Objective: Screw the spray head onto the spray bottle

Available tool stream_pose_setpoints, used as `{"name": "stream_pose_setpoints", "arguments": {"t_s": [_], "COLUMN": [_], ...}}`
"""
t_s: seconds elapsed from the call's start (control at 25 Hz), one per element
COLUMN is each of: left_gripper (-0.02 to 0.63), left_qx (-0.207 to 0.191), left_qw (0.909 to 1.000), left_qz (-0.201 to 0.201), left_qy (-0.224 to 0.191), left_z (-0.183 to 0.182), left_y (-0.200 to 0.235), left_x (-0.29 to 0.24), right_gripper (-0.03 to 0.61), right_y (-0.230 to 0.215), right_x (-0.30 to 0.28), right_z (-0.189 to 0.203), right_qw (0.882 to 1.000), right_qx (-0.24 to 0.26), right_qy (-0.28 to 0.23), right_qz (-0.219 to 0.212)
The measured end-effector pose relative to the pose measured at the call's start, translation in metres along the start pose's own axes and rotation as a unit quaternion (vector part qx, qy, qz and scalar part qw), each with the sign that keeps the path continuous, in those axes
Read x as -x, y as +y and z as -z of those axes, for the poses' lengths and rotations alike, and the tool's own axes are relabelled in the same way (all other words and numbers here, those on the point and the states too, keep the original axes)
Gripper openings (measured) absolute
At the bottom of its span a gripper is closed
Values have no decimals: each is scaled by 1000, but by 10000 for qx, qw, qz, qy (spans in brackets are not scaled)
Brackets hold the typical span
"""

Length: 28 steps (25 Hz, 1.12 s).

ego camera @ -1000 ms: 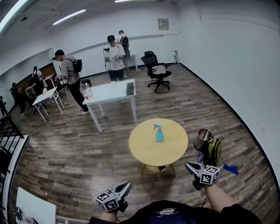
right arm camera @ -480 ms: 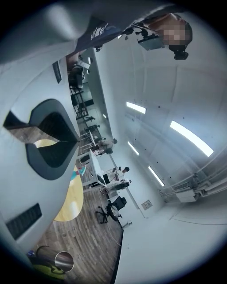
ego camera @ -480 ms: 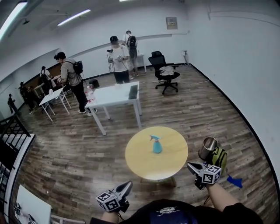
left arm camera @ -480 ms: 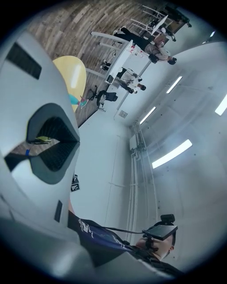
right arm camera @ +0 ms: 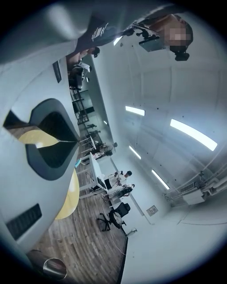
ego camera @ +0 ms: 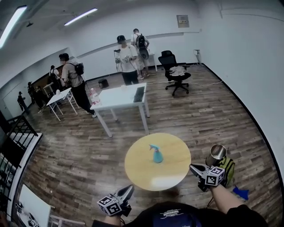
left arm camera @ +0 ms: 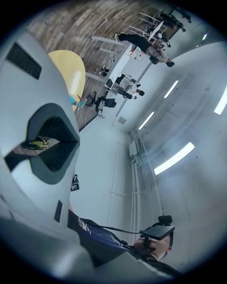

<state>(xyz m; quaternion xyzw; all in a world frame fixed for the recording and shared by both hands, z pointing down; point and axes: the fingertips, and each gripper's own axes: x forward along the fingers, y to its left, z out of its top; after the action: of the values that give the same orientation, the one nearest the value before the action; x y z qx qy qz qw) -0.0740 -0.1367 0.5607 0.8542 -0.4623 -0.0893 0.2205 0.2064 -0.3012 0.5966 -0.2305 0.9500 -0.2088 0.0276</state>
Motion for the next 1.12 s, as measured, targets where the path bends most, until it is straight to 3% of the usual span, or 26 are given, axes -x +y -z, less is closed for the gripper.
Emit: {"name": "stream_pose_setpoints", "arguments": {"t_s": [0.28, 0.48, 0.68, 0.96, 1.12], "left_gripper": [12, 12, 12, 12, 12], "left_qx": [88, 49, -66, -68, 34], "left_qw": [9996, 9980, 9949, 9901, 9891], "left_qz": [264, 606, 964, 1282, 1330], "left_qy": [10, 192, 292, 574, 627], "left_z": [-21, -45, -95, -116, -119], "left_y": [44, 114, 182, 265, 285], "left_x": [-42, -51, -58, -72, -91], "right_gripper": [40, 43, 55, 71, 92], "right_y": [-34, -41, -34, -40, -51], "right_x": [-39, -96, -169, -252, -274], "right_z": [-6, -19, -32, -12, -6], "right_qw": [9998, 9986, 9971, 9960, 9964], "right_qx": [42, 102, 150, 83, 62], "right_qy": [49, -75, -168, -57, 157], "right_qz": [185, 521, 720, 890, 826]}}
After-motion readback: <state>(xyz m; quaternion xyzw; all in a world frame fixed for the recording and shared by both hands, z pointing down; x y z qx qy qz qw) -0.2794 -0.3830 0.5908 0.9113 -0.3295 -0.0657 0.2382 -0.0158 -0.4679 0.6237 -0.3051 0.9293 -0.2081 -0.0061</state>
